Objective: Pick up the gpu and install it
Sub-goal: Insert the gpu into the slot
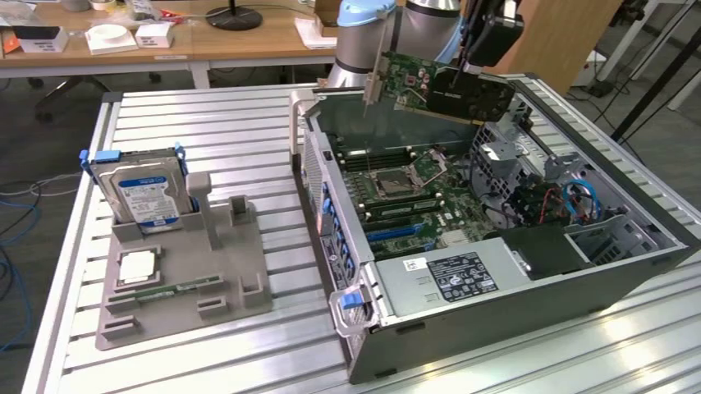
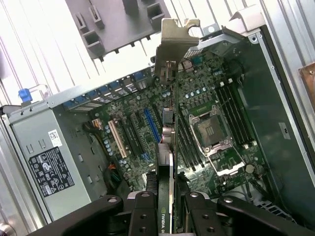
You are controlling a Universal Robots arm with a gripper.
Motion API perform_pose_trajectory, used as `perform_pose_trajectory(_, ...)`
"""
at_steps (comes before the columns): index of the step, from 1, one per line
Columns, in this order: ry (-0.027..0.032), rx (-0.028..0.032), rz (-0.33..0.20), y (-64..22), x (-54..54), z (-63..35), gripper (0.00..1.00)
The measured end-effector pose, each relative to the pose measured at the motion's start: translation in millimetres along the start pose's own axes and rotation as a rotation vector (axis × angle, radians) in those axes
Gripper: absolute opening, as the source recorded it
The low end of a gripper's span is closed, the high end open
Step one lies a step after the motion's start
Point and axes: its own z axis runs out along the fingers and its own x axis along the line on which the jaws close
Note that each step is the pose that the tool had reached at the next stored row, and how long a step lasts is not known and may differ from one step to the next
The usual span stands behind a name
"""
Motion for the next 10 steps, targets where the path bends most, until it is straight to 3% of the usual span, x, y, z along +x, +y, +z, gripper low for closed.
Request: perform_pose_trajectory(10,0.0027,-0.0002,-0.062,0.0,0.0,0.0,0.26)
